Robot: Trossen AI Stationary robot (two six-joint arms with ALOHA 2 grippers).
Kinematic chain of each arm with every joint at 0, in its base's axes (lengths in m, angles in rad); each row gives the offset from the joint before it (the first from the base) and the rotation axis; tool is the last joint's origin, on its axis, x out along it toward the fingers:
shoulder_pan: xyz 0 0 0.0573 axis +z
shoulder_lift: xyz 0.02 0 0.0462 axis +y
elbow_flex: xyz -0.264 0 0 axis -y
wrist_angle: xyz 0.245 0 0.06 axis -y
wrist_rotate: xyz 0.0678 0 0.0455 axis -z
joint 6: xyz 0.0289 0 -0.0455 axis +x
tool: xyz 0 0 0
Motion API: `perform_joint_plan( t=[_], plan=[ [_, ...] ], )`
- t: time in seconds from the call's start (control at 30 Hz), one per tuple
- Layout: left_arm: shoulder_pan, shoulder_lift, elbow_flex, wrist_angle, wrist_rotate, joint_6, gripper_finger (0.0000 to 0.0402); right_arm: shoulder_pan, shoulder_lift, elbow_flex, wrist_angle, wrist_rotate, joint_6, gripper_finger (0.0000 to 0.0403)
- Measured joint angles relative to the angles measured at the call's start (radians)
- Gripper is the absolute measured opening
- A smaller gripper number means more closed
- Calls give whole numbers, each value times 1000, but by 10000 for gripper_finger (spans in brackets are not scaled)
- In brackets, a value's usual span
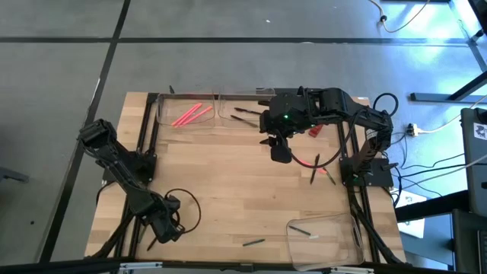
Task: Sort crayons/erasers/pens/pencils in bins
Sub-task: Put the black pen into the top right transparent bin
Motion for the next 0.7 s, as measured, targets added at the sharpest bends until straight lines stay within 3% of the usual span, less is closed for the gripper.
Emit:
perform_joint_plan(
  t=[0.4,0.7],
  plan=[
    [0,0,0,-12,-8,18,88,0,0,0,0,0,-1,165],
    [1,0,0,-9,-12,26,59,0,0,0,0,0,-4,165]
  ],
)
